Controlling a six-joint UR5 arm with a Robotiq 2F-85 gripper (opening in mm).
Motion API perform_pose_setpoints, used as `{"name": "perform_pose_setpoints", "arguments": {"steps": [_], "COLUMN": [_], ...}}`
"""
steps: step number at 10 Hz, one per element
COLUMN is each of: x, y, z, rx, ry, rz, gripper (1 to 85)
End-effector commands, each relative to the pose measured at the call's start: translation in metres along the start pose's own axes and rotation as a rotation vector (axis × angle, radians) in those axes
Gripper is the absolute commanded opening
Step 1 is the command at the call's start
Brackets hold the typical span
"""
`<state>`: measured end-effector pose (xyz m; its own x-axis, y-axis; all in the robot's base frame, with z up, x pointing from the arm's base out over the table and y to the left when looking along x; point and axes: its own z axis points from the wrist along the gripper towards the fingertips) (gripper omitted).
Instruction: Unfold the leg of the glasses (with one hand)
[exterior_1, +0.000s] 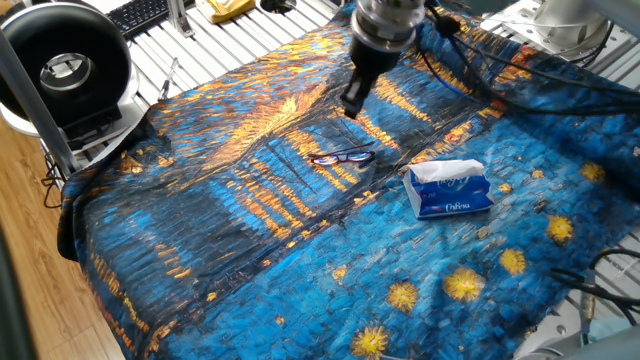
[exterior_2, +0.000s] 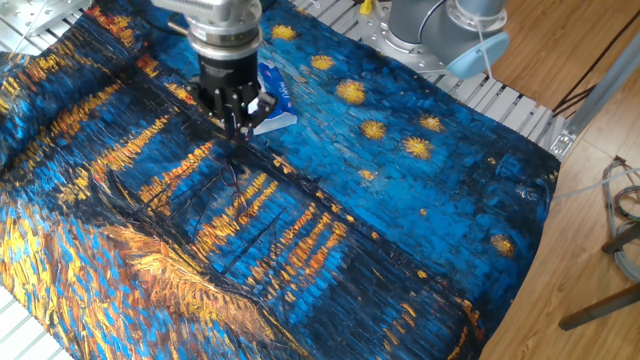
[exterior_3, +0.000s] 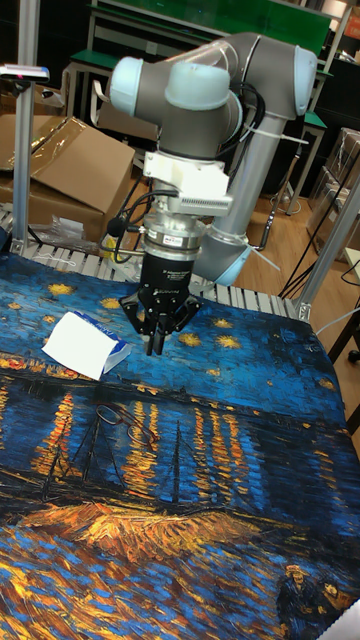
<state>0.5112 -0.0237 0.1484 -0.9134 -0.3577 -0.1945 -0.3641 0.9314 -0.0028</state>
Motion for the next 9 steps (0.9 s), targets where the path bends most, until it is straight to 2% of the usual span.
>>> {"name": "perform_pose_setpoints", "arguments": {"steps": [1,3,4,5,9], "x": [0.009,0.013,0.019,0.027,0.060], "y": [0.000,-0.002,-0.004,-0.010,-0.005], "z": [0.016,0.017,0.015,0.015,0.012], "rx": [0.012,0.022,0.029,0.051,0.038], "ry": [-0.037,-0.027,-0.001,0.031,0.157], "rz": [-0.002,0.013,0.016,0.032,0.061], "gripper": [20.7,15.7,13.3,1.0,1.0]}}
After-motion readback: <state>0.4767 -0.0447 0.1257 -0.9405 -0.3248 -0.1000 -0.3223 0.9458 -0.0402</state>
